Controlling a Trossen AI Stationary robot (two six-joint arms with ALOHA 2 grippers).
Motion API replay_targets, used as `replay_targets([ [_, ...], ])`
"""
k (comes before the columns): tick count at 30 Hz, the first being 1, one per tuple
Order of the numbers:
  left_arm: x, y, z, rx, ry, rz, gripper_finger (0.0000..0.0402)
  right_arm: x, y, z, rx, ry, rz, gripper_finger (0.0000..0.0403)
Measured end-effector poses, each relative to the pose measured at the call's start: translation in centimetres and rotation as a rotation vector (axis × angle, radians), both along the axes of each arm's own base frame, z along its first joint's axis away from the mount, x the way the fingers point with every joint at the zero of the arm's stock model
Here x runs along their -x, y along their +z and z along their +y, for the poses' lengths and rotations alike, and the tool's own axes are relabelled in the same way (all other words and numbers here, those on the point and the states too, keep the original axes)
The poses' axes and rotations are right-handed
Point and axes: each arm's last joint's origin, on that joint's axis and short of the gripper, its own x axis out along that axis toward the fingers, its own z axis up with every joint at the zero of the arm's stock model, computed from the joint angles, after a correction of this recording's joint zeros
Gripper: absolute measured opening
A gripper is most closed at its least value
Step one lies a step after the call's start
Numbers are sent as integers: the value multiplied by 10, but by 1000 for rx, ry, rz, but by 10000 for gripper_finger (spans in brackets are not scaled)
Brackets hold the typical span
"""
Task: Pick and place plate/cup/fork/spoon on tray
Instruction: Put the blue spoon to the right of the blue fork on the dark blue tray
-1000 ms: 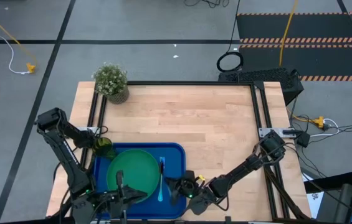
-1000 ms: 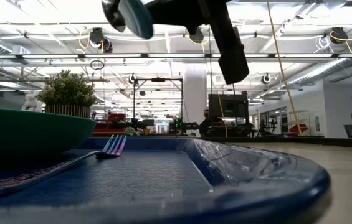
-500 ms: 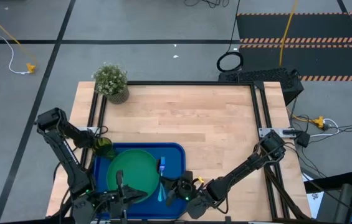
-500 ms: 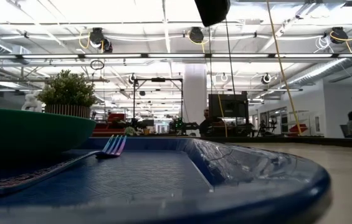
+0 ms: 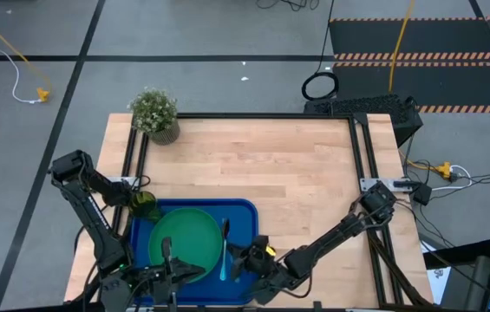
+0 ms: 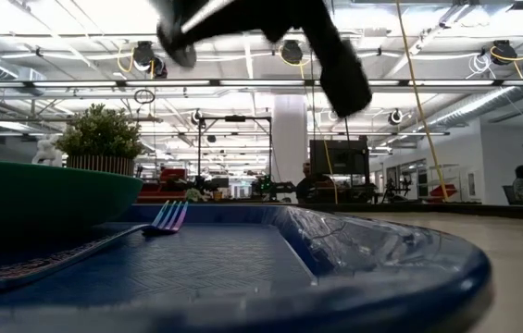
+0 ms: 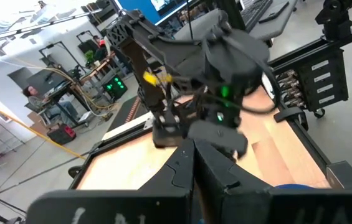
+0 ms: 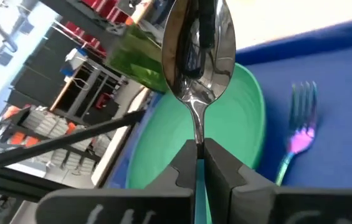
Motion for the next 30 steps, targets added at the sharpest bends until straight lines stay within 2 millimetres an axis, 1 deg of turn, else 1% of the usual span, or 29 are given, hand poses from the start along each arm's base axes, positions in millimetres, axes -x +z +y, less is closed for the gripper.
replay_targets([
  [5, 0, 0, 0, 0, 0, 0, 7, -3, -30, 3, -55, -5, 25, 0],
  [7, 0, 0, 0, 0, 0, 0, 7, -4, -34, 4, -82, 5, 31, 0],
  [10, 0, 0, 0, -3, -1, 1, 7, -5, -29, 6, -88, 17, 51, 0],
  [13, 0, 0, 0, -6, -1, 1, 7, -5, -15, 5, -61, 21, 105, 0],
  [15, 0, 0, 0, -6, -1, 1, 7, -8, 2, 1, -68, 34, 150, 0],
  [20, 0, 0, 0, -10, -2, 1, 7, -13, 48, -18, -77, 54, 330, 0],
  [22, 0, 0, 0, -9, -1, 0, 7, -13, 65, -26, -100, 69, 422, 0],
  [24, 0, 0, 0, -10, -2, -1, 7, -17, 77, -34, -152, 96, 468, 0],
  [25, 0, 1, 0, -11, -2, -1, 7, -19, 81, -39, -184, 110, 480, 0],
  [27, 0, 1, 0, -11, -2, -2, 7, -24, 81, -49, -241, 141, 522, 0],
  [29, 0, 1, 0, -11, -2, -2, 7, -26, 76, -55, -269, 149, 565, 0],
  [30, 0, 1, 0, -12, 0, -2, 7, -28, 70, -56, -274, 142, 579, 0],
])
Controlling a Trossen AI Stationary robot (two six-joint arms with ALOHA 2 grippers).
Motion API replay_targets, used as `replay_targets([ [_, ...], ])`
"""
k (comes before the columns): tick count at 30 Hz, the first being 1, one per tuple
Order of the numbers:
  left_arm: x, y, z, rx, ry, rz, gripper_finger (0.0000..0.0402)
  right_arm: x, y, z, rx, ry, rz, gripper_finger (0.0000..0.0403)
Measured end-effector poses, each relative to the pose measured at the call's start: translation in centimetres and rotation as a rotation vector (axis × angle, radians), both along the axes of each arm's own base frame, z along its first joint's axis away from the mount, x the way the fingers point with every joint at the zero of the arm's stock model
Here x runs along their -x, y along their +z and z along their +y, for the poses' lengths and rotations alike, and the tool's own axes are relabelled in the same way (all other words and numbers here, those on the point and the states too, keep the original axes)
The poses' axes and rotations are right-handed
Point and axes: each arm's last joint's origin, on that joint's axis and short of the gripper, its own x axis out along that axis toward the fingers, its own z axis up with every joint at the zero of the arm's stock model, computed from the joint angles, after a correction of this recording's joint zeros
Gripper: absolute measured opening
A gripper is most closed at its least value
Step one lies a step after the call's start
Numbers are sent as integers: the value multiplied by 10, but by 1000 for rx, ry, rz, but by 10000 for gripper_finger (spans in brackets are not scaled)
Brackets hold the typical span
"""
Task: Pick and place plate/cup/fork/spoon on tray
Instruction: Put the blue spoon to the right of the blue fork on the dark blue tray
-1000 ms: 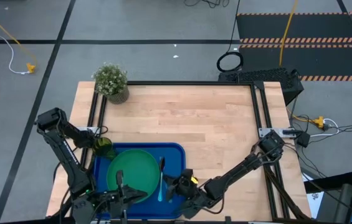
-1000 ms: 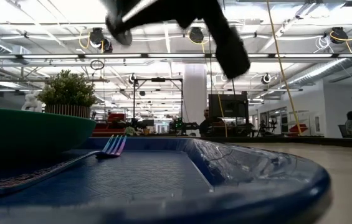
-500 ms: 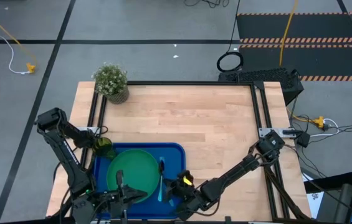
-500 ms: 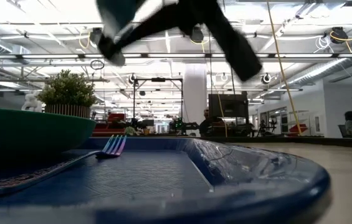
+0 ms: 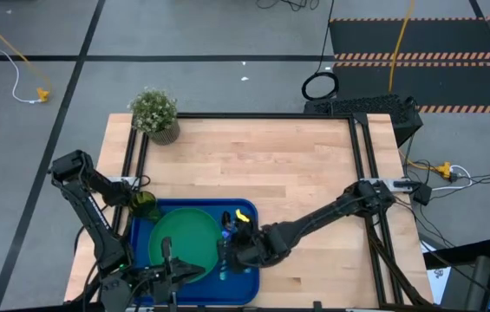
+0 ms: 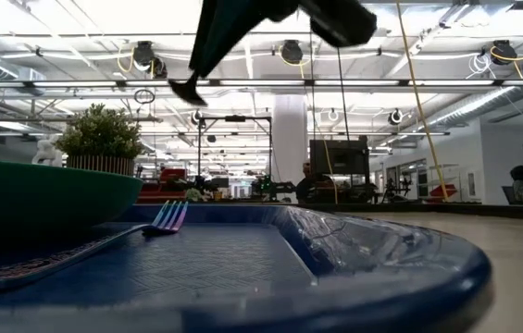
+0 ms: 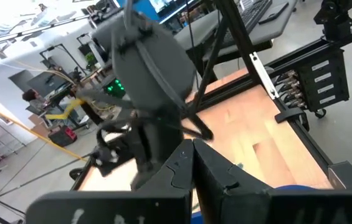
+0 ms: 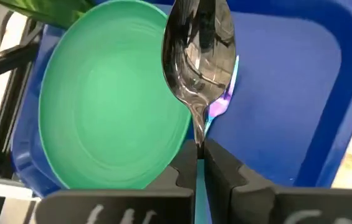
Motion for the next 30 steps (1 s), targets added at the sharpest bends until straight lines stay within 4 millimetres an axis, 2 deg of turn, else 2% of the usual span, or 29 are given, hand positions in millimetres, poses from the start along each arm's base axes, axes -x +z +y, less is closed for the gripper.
replay_targets([
  [6, 2, 0, -1, -8, 0, -1, 7, -8, -32, 10, -2, -77, -19, 0],
  [17, 2, 0, -1, -10, -1, -1, 7, -9, -82, 24, 26, -192, 14, 0],
  [30, 2, 0, -1, -10, -1, -1, 7, 3, -93, 31, 108, -292, 3, 0],
])
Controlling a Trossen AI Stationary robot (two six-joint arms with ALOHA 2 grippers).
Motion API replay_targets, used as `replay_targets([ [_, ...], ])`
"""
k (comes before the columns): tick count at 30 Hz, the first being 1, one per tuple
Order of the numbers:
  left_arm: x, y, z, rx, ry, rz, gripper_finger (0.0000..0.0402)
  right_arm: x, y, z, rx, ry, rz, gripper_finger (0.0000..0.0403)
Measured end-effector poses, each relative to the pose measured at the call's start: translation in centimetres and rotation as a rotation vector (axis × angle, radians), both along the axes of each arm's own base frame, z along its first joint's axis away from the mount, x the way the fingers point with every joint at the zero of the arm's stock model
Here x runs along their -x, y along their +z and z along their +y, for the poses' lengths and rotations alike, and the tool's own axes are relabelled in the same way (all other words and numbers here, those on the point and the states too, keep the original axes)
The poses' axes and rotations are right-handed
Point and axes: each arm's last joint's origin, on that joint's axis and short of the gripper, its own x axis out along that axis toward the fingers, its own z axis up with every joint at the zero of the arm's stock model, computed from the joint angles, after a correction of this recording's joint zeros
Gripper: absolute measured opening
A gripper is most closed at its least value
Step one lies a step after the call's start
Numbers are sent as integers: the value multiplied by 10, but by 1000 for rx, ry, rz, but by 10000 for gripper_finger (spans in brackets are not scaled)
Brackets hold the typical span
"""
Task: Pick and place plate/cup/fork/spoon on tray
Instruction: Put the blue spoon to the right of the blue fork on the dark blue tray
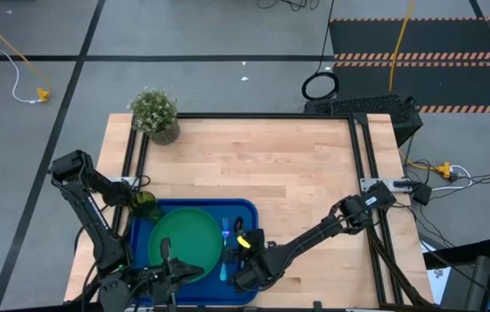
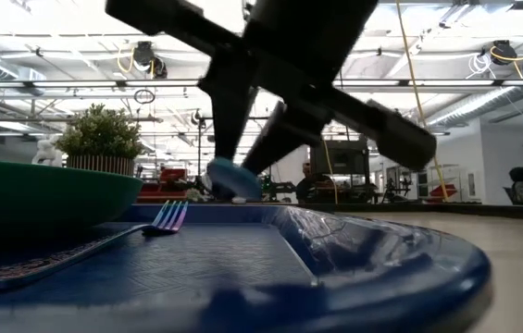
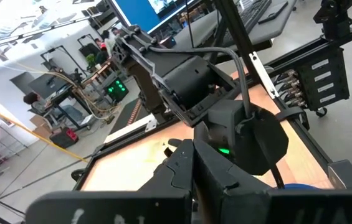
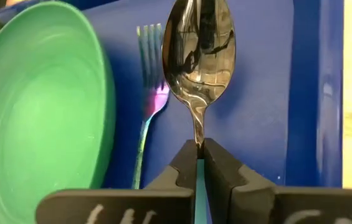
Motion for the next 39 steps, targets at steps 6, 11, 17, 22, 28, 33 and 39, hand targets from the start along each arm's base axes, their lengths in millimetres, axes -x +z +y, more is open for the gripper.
replay_targets([
  [6, 0, 0, 0, 2, 0, 0, 7, 9, -18, 2, 1, -43, -9, 0],
  [11, 0, 0, 0, 3, 0, 0, 7, 8, -24, 5, -18, -23, -48, 0],
  [17, 0, 0, 0, 5, 0, -1, 8, 7, -31, 6, -22, -8, -74, 0],
  [22, 0, 0, 0, 6, 0, -1, 7, 8, -31, 5, -19, -11, -73, 3],
  [28, 0, 0, 0, 6, 0, -1, 7, 8, -31, 5, 1, -4, -73, 24],
  [33, 0, 0, 0, 6, 0, -1, 8, 8, -31, 5, 6, 7, -71, 49],
  [39, 0, 0, 0, 6, 0, -1, 7, 8, -30, 5, 11, 18, -68, 79],
])
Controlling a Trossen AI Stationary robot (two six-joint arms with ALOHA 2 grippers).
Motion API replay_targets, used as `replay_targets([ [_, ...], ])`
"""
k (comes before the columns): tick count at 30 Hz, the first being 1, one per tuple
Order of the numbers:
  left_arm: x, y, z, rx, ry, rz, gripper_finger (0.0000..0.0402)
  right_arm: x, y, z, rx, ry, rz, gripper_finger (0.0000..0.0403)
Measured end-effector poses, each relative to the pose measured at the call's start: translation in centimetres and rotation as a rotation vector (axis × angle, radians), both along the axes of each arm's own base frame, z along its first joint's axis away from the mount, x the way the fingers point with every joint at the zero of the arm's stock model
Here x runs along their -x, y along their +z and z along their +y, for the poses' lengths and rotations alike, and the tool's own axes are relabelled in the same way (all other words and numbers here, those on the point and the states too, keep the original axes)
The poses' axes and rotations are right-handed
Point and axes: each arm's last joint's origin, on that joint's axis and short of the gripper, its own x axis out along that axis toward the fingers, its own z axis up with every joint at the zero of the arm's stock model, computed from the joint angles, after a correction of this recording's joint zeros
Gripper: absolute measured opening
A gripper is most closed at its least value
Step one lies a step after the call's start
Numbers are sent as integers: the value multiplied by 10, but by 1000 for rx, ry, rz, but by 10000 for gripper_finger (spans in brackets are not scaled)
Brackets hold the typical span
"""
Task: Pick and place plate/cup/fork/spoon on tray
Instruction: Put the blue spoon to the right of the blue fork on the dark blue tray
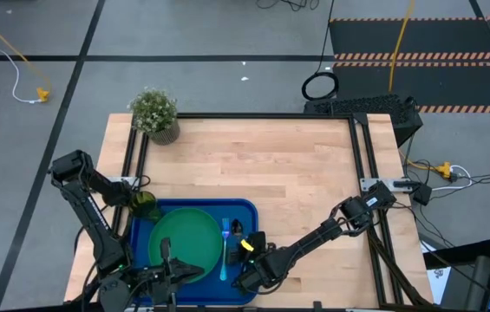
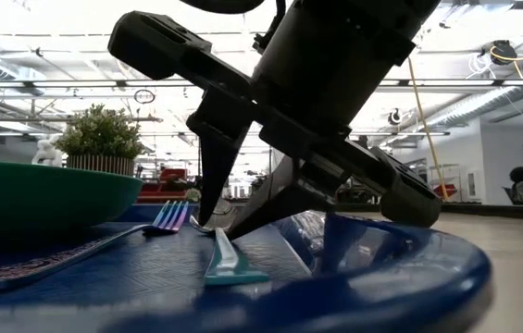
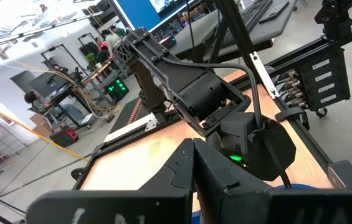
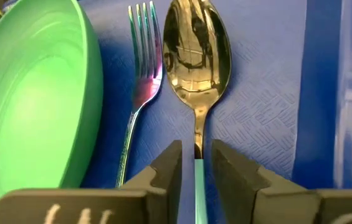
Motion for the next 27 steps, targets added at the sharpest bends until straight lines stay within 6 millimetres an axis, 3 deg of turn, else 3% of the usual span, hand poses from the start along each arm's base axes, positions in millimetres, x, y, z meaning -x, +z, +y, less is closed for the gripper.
replay_targets([
  [4, 0, 0, 0, 0, 0, 0, 8, 1, 8, -1, 15, 34, 15, 93],
  [9, 0, 0, 0, -2, 0, 1, 7, 4, 40, -7, 27, 173, 71, 98],
  [17, 0, 0, 0, -13, 14, -1, 8, 5, 98, -13, 83, 715, 126, 98],
  [21, 0, 1, 3, -38, 109, -22, 8, 4, 102, -1, 150, 1031, 108, 98],
  [27, 4, 2, 5, -150, 246, -33, 8, 10, 99, 14, 380, 1349, 156, 98],
])
